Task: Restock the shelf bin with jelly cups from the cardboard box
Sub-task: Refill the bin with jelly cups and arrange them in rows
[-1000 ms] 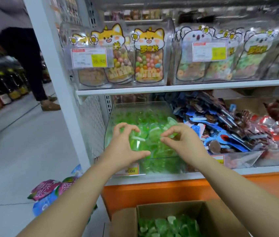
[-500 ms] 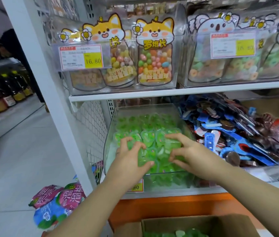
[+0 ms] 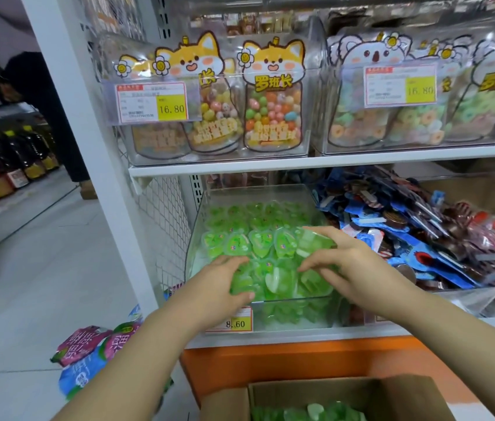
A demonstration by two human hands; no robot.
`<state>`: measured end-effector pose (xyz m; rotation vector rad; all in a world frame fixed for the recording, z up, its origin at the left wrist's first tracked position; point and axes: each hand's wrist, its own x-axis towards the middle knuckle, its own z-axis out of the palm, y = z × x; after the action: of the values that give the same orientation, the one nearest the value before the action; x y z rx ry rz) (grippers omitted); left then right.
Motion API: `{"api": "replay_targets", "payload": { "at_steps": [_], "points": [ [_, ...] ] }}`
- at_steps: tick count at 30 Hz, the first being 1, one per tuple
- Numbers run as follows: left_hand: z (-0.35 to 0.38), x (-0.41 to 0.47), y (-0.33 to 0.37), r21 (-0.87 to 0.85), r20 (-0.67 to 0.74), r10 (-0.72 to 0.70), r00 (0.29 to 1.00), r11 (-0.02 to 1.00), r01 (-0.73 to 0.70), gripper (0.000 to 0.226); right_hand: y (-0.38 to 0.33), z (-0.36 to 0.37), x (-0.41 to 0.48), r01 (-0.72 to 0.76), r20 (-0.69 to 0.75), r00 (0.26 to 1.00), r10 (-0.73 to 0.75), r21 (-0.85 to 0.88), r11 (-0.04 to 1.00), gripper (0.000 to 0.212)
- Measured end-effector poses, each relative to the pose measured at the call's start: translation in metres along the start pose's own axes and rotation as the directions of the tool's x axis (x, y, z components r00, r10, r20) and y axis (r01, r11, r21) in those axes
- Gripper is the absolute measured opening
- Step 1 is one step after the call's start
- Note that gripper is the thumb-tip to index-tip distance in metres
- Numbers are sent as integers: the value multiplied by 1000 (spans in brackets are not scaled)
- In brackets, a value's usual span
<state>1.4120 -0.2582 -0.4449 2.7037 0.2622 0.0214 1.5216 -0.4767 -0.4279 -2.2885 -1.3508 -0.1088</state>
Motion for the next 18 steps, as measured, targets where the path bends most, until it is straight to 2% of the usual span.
{"api": "replay_targets", "payload": {
  "at_steps": [3, 6, 8, 10, 12, 14, 16, 18],
  "points": [
    [-10, -3, -2, -1, -25, 14, 1000, 1000, -14, 65, -12, -4, 1, -11, -23, 1000, 13, 87, 996, 25],
    [-25, -10, -5, -20, -92, 1, 996, 1000, -3, 56, -23, -4, 3, -11, -3, 1000, 12, 182, 983, 32],
    [-32, -14, -7, -78, -156, -33, 987, 997, 21, 45, -29, -2, 6, -72, 42, 997, 64, 217, 974, 34],
    [-35, -15, -8, -204, -210, -80, 974, 978, 36, 32, -38, 2, 11, -92, 24, 996, 89, 229, 969, 45],
    [-36, -15, -6, -444, -219, -142, 965, 896, 31, 23, -50, 8, 19, -53, 11, 999, 52, 212, 976, 62],
    [-37, -18, 2, -676, -144, -186, 972, 736, 41, 26, -61, 17, 28, 2, -6, 1000, -1, 153, 988, 75],
    [-37, -21, 7, -782, -75, -163, 984, 621, 43, 30, -72, 26, 39, 46, -76, 996, -42, 52, 998, 65],
    [-35, -22, 8, -831, -64, -128, 990, 556, 18, 31, -84, 34, 49, 93, -144, 985, -94, -9, 996, 54]
  ]
}}
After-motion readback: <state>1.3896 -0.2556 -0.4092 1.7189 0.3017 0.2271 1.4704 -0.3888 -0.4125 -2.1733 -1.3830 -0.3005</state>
